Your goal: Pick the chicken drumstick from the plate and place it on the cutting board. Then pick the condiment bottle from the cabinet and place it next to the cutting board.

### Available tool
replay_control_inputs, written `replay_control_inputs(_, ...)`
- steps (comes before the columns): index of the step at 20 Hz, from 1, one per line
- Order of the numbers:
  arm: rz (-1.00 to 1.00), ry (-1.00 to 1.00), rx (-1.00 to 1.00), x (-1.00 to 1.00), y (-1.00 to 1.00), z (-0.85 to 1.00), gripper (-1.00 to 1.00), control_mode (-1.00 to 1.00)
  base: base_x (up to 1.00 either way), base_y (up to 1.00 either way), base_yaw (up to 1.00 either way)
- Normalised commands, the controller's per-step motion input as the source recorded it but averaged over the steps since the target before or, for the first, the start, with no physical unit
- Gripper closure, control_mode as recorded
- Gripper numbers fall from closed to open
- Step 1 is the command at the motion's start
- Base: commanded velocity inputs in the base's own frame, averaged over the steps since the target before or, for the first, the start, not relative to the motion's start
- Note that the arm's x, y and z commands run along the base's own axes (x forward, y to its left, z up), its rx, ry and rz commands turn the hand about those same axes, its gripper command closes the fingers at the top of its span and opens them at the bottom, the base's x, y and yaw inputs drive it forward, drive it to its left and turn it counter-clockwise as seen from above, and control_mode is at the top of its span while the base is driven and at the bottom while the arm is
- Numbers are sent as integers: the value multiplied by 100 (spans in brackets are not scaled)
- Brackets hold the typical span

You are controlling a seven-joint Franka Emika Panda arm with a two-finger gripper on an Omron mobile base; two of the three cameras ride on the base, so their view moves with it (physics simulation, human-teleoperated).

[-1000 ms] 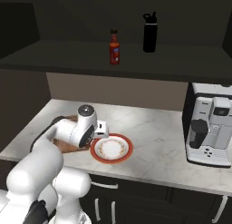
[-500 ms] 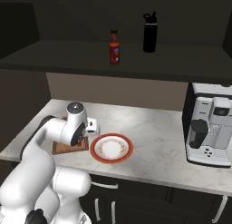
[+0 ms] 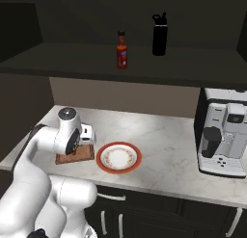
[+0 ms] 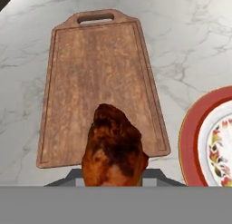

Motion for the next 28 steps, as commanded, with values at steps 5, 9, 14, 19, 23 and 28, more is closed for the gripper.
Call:
replay_control_inputs(5, 1, -1, 0, -9, 32, 0, 100, -100, 0, 0, 0)
replay_control_inputs(9, 2, -2, 0, -4, 31, 0, 100, -100, 0, 0, 0)
replay_control_inputs(14, 0, -2, 0, 0, 22, 0, 100, -100, 0, 0, 0)
replay_control_inputs(19, 0, -3, 0, 10, 11, -1, 100, -100, 0, 0, 0)
replay_control_inputs(23, 0, -2, 0, 17, 5, -4, 100, -100, 0, 0, 0)
replay_control_inputs(28, 0, -1, 0, 14, 1, -9, 100, -100, 0, 0, 0)
